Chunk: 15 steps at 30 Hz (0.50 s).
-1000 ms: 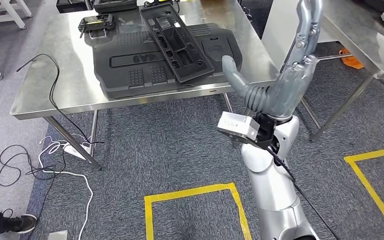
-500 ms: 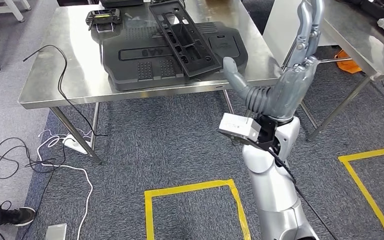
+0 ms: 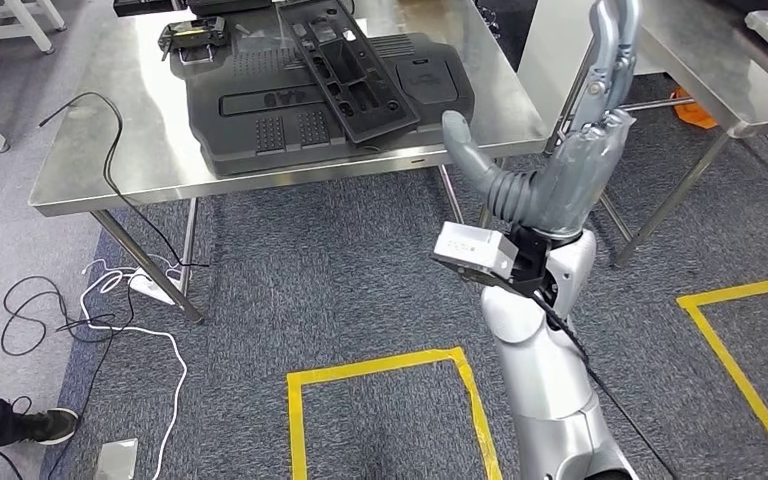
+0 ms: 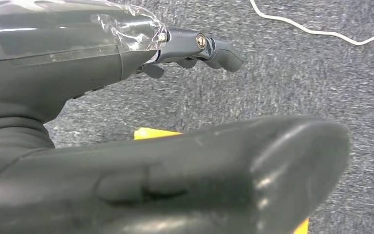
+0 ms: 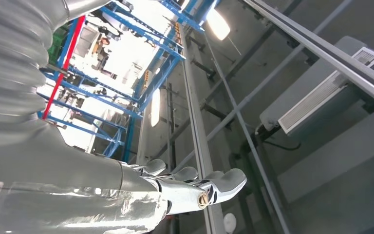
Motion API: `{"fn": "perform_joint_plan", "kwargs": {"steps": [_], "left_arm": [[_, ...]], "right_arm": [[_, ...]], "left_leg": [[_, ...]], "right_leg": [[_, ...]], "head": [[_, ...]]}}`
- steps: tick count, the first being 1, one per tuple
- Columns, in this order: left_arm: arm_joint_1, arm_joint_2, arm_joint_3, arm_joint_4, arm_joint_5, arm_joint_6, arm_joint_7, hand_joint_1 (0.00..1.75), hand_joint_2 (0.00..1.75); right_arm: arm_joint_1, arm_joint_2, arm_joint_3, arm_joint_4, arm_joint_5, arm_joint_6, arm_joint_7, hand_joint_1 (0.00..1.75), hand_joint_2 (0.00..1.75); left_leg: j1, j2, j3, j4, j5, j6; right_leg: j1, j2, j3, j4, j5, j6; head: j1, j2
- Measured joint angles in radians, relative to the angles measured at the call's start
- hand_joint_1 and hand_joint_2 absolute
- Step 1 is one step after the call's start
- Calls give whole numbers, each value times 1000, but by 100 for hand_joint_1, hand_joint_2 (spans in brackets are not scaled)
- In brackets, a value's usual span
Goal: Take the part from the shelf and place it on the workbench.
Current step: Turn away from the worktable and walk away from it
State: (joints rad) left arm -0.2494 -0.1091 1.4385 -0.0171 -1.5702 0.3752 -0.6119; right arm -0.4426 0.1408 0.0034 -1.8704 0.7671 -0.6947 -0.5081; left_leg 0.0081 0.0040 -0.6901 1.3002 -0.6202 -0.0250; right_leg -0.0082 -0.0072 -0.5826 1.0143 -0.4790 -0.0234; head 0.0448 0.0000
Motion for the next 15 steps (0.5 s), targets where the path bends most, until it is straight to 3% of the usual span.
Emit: {"fn": "perform_joint_plan", "kwargs": {"steps": [3,5,8,9,11,13,14,15], "left_arm": [[-1,0,0,0,0,0,0,0,0],[-1,0,0,0,0,0,1,0,0],[0,0,0,0,0,0,1,0,0],[-1,0,0,0,0,0,2,0,0],[-4,0,0,0,0,0,2,0,0],[-5,0,0,0,0,0,2,0,0],[-5,0,0,0,0,0,2,0,0],[-4,0,0,0,0,0,2,0,0]], "right_arm": [[0,0,0,0,3,0,1,0,175],[0,0,0,0,5,0,2,0,175],[0,0,0,0,6,0,2,0,175],[-1,0,0,0,6,0,3,0,175],[-1,0,0,0,6,0,4,0,175],[1,0,0,0,5,0,4,0,175],[3,-1,0,0,4,0,5,0,175],[4,-1,0,0,3,0,5,0,175]], "left_leg": [[-1,-2,119,-193,78,11],[-5,-4,156,-275,99,19],[-5,-3,148,-284,109,34],[-3,-2,144,-286,116,41],[1,2,133,-291,130,53],[-1,4,116,-290,140,58],[-2,5,108,-288,145,58],[-2,6,101,-287,149,57]], "right_leg": [[2,1,-9,8,6,7],[4,1,-17,14,10,15],[3,2,-25,15,18,30],[3,3,-30,23,9,36],[0,5,-61,100,-53,46],[-2,5,-107,233,-133,55],[-2,5,-118,277,-151,57],[-3,5,-111,284,-150,57]], "head": [[-3,0],[-4,0],[-4,0],[-3,0],[3,0],[10,0],[11,0],[12,0]]}}
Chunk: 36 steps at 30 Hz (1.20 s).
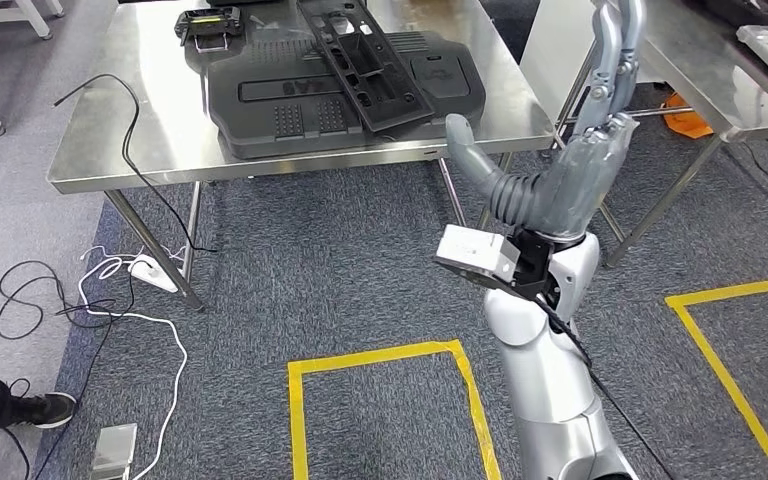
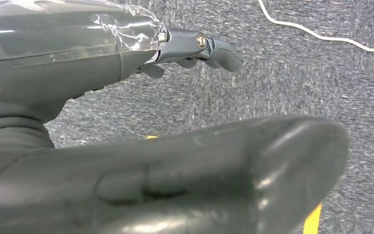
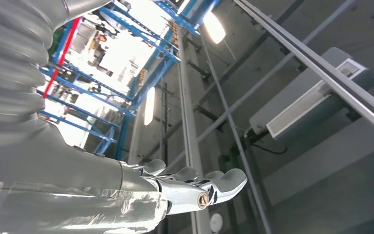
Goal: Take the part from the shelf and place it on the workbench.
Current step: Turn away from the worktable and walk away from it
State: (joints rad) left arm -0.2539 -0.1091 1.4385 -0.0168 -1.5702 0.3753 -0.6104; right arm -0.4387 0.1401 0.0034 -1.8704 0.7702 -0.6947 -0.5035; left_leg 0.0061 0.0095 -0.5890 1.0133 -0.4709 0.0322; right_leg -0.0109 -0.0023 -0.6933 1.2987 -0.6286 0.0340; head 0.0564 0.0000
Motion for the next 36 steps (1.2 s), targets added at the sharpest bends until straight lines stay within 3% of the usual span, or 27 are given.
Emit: {"fn": "perform_joint_plan", "kwargs": {"steps": [1,3,5,12,13,16,17,18,20,21,23,25,27,30,31,32,33,36], "left_arm": [[0,0,0,0,0,0,0,0,0],[0,0,0,0,0,0,0,0,0],[-1,0,0,0,0,0,0,0,0],[-1,0,0,0,0,0,0,0,0],[-1,0,0,0,0,0,0,0,0],[0,0,0,0,0,0,0,0,0],[1,0,0,0,0,0,0,0,0],[0,0,0,0,0,0,0,0,0],[-1,0,0,0,0,0,0,0,0],[-1,0,0,0,0,0,0,0,0],[0,0,0,0,0,0,-1,0,0],[1,0,0,0,0,0,-1,0,0],[0,0,0,0,0,0,-1,0,0],[-2,0,0,0,0,0,-1,0,0],[-1,0,0,0,0,0,-1,0,0],[-1,0,0,0,0,0,-1,0,0],[-1,0,0,0,0,0,-1,0,0],[-1,0,0,0,0,0,-2,0,0]], "right_arm": [[0,0,0,0,-1,0,0,0,175],[0,0,0,0,-2,0,0,0,175],[-2,0,0,0,-2,0,0,0,175],[-3,0,0,0,-2,0,0,0,175],[-3,0,0,0,-2,0,0,0,175],[-3,0,0,0,-2,0,0,0,175],[-3,0,0,0,-2,0,0,0,175],[-3,0,0,0,-2,0,0,0,175],[-3,0,0,0,-2,0,0,0,175],[-4,0,0,0,-2,0,1,0,175],[-4,0,0,0,-2,0,3,0,175],[-4,0,0,0,-4,0,6,0,87],[-4,0,0,0,-6,0,14,0,0],[-2,-3,0,0,-7,0,35,0,0],[0,-6,0,0,-4,0,44,0,0],[0,-8,0,0,1,0,53,0,0],[0,-11,0,0,10,0,62,0,0],[-2,-19,0,0,37,0,84,0,0]], "left_leg": [[0,0,-6,2,4,-1],[0,0,-16,6,10,-6],[-2,-1,-22,12,15,-14],[-4,-1,-27,14,21,-24],[-3,-2,-29,14,23,-30],[3,-5,-93,219,-107,-57],[5,-5,-97,268,-141,-60],[5,-5,-62,227,-120,-58],[3,-6,26,85,-70,-50],[2,-7,53,33,-56,-46],[-2,-8,62,0,-49,-38],[-1,-6,56,-2,-39,-26],[4,-2,47,-8,-25,-11],[4,1,26,-6,-10,-2],[3,2,18,-4,-7,-2],[3,2,11,-1,-3,-3],[4,2,5,3,-1,-4],[3,1,-9,16,4,-14]], "right_leg": [[0,0,26,-31,18,-1],[0,0,113,-169,68,-7],[5,1,166,-271,96,-15],[9,3,167,-286,102,-22],[7,3,164,-287,108,-29],[3,-3,125,-290,146,-57],[4,-5,110,-287,155,-60],[4,-4,103,-285,159,-58],[6,-4,96,-279,164,-53],[8,-4,92,-276,166,-49],[9,-4,86,-272,171,-40],[8,-3,83,-269,172,-29],[6,-1,65,-226,130,-18],[0,0,4,-54,23,-6],[-1,0,-4,-15,8,-3],[-2,0,4,-10,13,-2],[-3,0,31,-46,35,-2],[-3,1,139,-233,103,-8]], "head": [[1,0],[4,0],[6,0],[6,0],[6,0],[-5,0],[-9,0],[-10,0],[-11,0],[-11,0],[-11,0],[-12,0],[-7,0],[3,0],[4,0],[5,0],[6,0],[10,0]]}}
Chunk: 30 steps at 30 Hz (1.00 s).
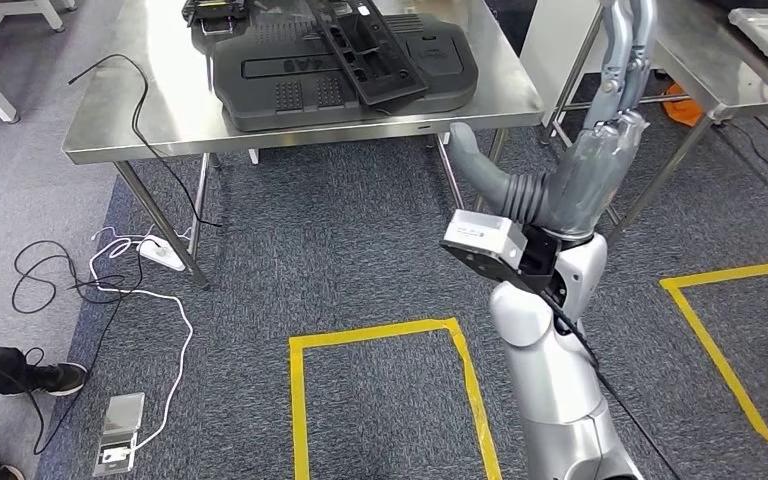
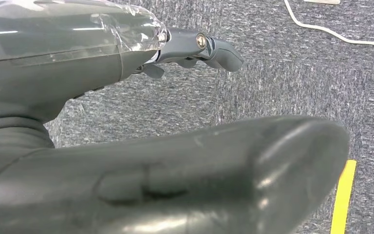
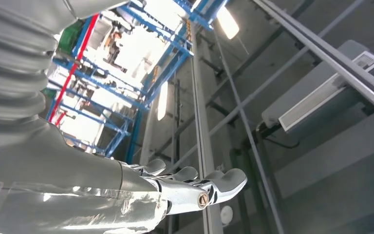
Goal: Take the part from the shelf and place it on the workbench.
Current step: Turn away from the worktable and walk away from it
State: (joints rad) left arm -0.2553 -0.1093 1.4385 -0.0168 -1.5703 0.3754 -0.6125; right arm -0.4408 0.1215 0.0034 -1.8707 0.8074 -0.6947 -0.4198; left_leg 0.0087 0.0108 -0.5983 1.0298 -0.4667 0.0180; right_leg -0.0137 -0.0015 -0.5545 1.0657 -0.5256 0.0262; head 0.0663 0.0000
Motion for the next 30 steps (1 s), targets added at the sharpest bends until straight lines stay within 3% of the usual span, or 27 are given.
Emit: {"fn": "perform_joint_plan", "kwargs": {"steps": [1,4,5,7,9,10,11,12,14,16,20,22,24,26,27,28,30], "left_arm": [[0,0,0,0,0,0,0,0,0],[0,0,0,0,0,0,-1,0,0],[1,0,0,0,0,0,-2,0,0],[1,0,0,0,0,0,-2,0,0],[2,0,0,0,0,0,-3,0,0],[2,0,0,0,0,0,-3,0,0],[3,0,0,0,0,0,-3,0,0],[4,0,0,0,0,0,-4,0,0],[4,0,0,0,0,0,-8,0,0],[3,0,0,0,0,0,-10,0,0],[5,0,1,0,0,0,-13,0,0],[4,0,2,0,0,1,-14,0,0],[4,0,4,0,0,1,-15,0,0],[6,0,7,0,0,2,-15,0,0],[6,0,8,0,0,2,-16,0,0],[6,0,9,0,0,2,-16,0,0],[6,0,9,0,0,2,-16,0,0]], "right_arm": [[0,-2,0,0,4,0,6,0,0],[2,-8,0,0,10,0,19,0,0],[2,-9,0,0,13,0,24,0,0],[1,-11,1,0,22,0,39,0,0],[2,-14,2,0,27,0,49,0,0],[3,-15,2,0,28,0,51,0,0],[3,-16,2,0,28,0,53,0,0],[4,-17,2,0,27,0,58,0,0],[4,-21,3,0,21,0,75,0,0],[4,-26,7,1,10,0,92,0,0],[5,-45,20,7,-14,0,121,0,0],[7,-52,24,11,-16,0,123,0,0],[12,-56,27,17,-18,0,123,0,0],[20,-58,28,25,-28,0,119,0,0],[24,-59,28,30,-36,0,116,0,0],[25,-59,28,34,-44,0,113,0,0],[27,-59,28,42,-60,0,108,0,0]], "left_leg": [[-1,0,-5,3,3,-6],[-1,-2,-14,7,10,-24],[0,-2,-18,17,1,-30],[2,-4,-44,88,-57,-39],[3,-4,-86,211,-132,-46],[3,-4,-98,257,-153,-47],[3,-4,-94,271,-155,-47],[3,-4,-70,245,-139,-46],[3,-5,11,116,-89,-37],[0,-6,60,17,-62,-29],[-2,-5,55,-4,-42,-8],[2,-2,45,-12,-26,6],[1,0,30,-12,-15,13],[0,0,16,-10,-7,15],[0,0,10,-8,-3,14],[0,-1,5,-5,-1,12],[0,-1,-4,2,3,7]], "right_leg": [[2,1,12,-30,6,-4],[4,2,2,-37,15,-21],[2,1,-1,-39,21,-28],[-1,-3,-11,-44,34,-42],[1,-5,-26,-43,44,-48],[2,-5,-34,-41,49,-48],[2,-5,-42,-39,53,-47],[2,-5,-48,-36,57,-45],[2,-5,-58,-30,61,-42],[5,-6,-64,-23,65,-35],[4,-5,-74,-19,70,-11],[3,-3,-96,35,22,-1],[0,-3,-138,155,-55,7],[-1,-3,-159,242,-93,11],[-2,-3,-145,236,-84,11],[-3,-3,-113,191,-61,11],[-2,-3,-30,50,-12,5]], "head": [[0,0],[-3,0],[-4,0],[-9,0],[-13,0],[-13,0],[-14,0],[-14,0],[-15,0],[-15,0],[-14,0],[-6,0],[3,0],[5,0],[6,0],[7,0],[10,0]]}}
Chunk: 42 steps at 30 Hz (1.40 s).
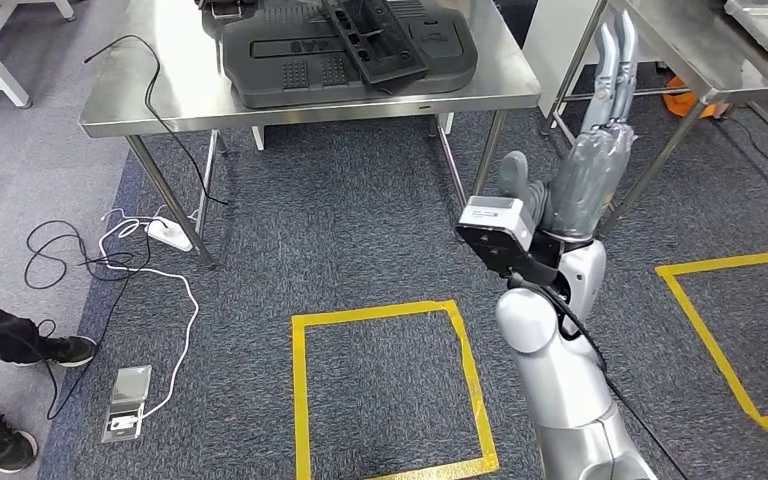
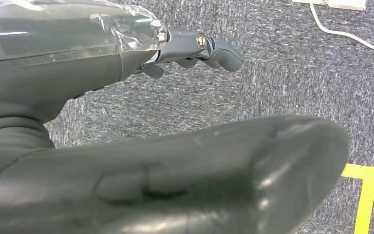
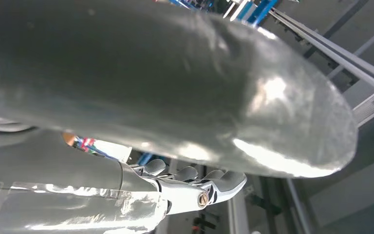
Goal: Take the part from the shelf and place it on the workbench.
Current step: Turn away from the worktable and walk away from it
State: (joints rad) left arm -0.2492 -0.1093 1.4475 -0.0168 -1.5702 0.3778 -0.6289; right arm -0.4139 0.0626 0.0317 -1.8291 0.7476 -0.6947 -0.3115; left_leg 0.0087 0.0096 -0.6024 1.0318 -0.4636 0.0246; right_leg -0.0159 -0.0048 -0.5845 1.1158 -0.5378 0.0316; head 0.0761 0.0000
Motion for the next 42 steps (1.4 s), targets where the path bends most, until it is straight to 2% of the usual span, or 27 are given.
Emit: {"fn": "perform_joint_plan", "kwargs": {"steps": [2,5,6,7,8,10,11,12,13,15,17,20,21,23,25,26,27,28,30,32,33,35,37,38,40,41,42], "left_arm": [[-1,0,0,0,0,1,0,0,0],[0,0,0,0,0,2,-1,0,0],[1,0,0,0,0,3,-1,0,0],[1,0,1,0,0,4,-1,0,0],[1,0,1,0,0,5,-1,0,0],[2,0,1,0,0,5,-1,0,0],[3,0,1,0,0,5,-1,0,0],[4,0,1,0,0,5,-1,0,0],[5,0,1,0,0,6,-1,0,0],[5,0,1,0,0,7,0,0,0],[5,0,2,0,0,8,0,0,0],[9,0,7,0,0,10,-1,0,0],[10,0,8,0,0,11,-1,0,0],[9,-1,9,0,0,11,-2,0,0],[10,-1,10,0,0,11,-3,0,0],[11,-1,12,0,0,11,-4,0,0],[12,-1,13,0,0,11,-4,0,0],[14,-1,14,0,0,11,-4,0,0],[16,-1,14,0,0,11,-6,0,0],[17,-1,15,0,0,11,-8,0,0],[19,-1,15,0,0,11,-10,0,0],[24,-1,15,0,0,11,-14,0,0],[31,-1,16,0,0,11,-17,0,0],[34,-1,16,0,0,11,-17,0,0],[36,-1,16,0,0,10,-18,0,0],[37,-1,16,0,0,10,-18,0,0],[38,-1,16,0,0,10,-18,0,0]], "right_arm": [[3,0,0,5,-7,0,-2,0,0],[9,-1,1,12,-11,0,-4,0,0],[10,-1,2,14,-12,0,-5,0,0],[11,-1,3,16,-14,0,-6,0,0],[12,-1,4,18,-17,0,-8,0,0],[18,-1,5,24,-25,0,-9,0,0],[24,-1,6,29,-30,0,-10,0,0],[30,-1,6,34,-34,0,-10,0,0],[36,-1,6,39,-40,0,-12,0,0],[45,-1,6,50,-53,0,-17,0,0],[51,-1,6,64,-71,0,-22,0,0],[68,0,6,89,-101,0,-26,0,0],[74,0,6,98,-113,0,-27,0,0],[84,0,6,116,-144,0,-28,0,0],[96,0,6,136,-176,0,-29,0,0],[105,0,6,147,-191,0,-30,0,0],[115,0,6,159,-205,0,-29,0,0],[123,-1,6,170,-218,0,-25,0,0],[135,-2,6,192,-249,0,-7,0,0],[149,-3,6,216,-289,0,12,0,0],[160,-5,6,234,-313,0,18,0,0],[190,-9,4,280,-361,0,15,0,0],[216,-14,1,334,-397,0,4,0,0],[225,-15,0,358,-407,-1,0,0,0],[243,-16,-3,400,-418,-1,0,0,0],[251,-17,-4,418,-420,-1,3,0,0],[259,-17,-7,434,-422,-1,6,0,0]], "left_leg": [[-3,0,-9,7,5,-10],[-4,-1,-16,11,11,-29],[-3,-2,-20,23,-2,-35],[-1,-3,-30,49,-24,-40],[1,-4,-48,98,-61,-45],[2,-4,-92,223,-135,-52],[2,-3,-104,271,-156,-53],[2,-3,-98,281,-156,-53],[2,-3,-75,255,-139,-52],[3,-4,8,120,-89,-45],[0,-6,58,19,-62,-37],[-4,-7,56,2,-49,-22],[-2,-6,54,-2,-42,-14],[1,-2,46,-11,-27,0],[-1,-1,31,-11,-16,6],[-2,0,24,-10,-12,7],[-3,0,17,-9,-7,7],[-3,-1,11,-8,-4,6],[-3,-1,2,-3,1,3],[-6,-1,-4,1,6,-5],[-6,-1,-7,2,9,-11],[-5,-1,-9,1,16,-23],[-4,-4,-17,19,-4,-36],[-3,-5,-31,54,-33,-42],[1,-6,-73,169,-109,-52],[2,-5,-91,226,-136,-55],[3,-5,-96,258,-147,-57]], "right_leg": [[3,1,35,-78,18,-8],[5,2,27,-84,29,-25],[4,0,25,-87,35,-32],[1,-1,21,-90,42,-39],[0,-3,16,-92,48,-45],[2,-5,2,-91,57,-50],[3,-5,-5,-89,62,-50],[3,-6,-12,-88,65,-49],[3,-6,-18,-85,68,-48],[3,-6,-26,-79,72,-44],[6,-5,-33,-72,76,-37],[6,-6,-39,-72,85,-19],[5,-6,-41,-67,79,-13],[3,-3,-64,-10,29,-4],[2,-1,-105,109,-47,3],[1,-1,-120,161,-71,5],[1,-1,-120,185,-77,5],[1,-1,-102,171,-66,4],[2,-1,-24,47,-15,-4],[8,-1,38,-68,14,-12],[11,-1,48,-93,17,-17],[14,0,45,-98,24,-26],[9,-2,39,-105,39,-37],[6,-3,34,-109,46,-42],[5,-4,21,-109,54,-47],[5,-5,15,-108,57,-49],[5,-5,10,-107,60,-48]], "head": [[-1,0],[-7,0],[-9,0],[-13,0],[-17,0],[-25,0],[-26,0],[-27,0],[-27,0],[-28,0],[-29,0],[-29,0],[-28,0],[-21,0],[-14,0],[-13,0],[-12,0],[-10,0],[-7,0],[-7,0],[-8,0],[-10,0],[-12,0],[-16,0],[-25,0],[-27,0],[-28,0]]}}
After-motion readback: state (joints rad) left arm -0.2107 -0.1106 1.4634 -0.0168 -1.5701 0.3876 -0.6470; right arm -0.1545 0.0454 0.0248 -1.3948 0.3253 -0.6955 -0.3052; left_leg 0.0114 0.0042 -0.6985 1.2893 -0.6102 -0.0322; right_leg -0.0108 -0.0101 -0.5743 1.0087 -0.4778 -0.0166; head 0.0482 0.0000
